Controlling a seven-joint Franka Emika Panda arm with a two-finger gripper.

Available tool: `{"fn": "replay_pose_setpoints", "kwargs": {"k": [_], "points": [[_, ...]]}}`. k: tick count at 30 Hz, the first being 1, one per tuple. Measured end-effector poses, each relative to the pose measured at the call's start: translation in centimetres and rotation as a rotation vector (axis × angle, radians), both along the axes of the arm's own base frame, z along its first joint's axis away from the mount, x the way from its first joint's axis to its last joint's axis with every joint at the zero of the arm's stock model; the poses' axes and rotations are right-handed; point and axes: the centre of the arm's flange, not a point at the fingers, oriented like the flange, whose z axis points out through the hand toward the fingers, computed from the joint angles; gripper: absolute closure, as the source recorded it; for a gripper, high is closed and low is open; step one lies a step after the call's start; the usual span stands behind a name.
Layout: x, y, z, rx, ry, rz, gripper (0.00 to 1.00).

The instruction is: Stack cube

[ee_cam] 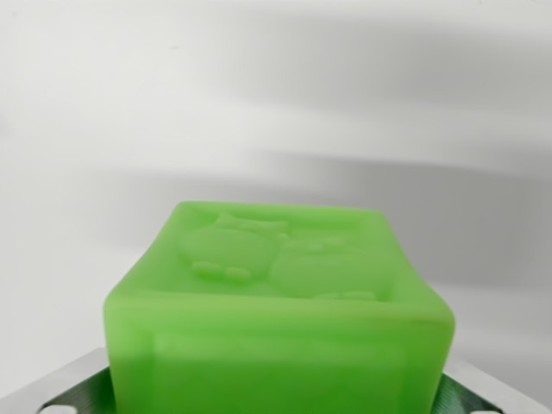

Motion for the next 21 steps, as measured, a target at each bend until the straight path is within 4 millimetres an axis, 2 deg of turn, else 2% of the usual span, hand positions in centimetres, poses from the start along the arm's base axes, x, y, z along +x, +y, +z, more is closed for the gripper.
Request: {"fn": "replay_pose_setpoints", "kwargs": {"k": [21], "points": [[0.6, 3.9, 1.0, 0.000, 0.000, 0.094, 1.00]]}}
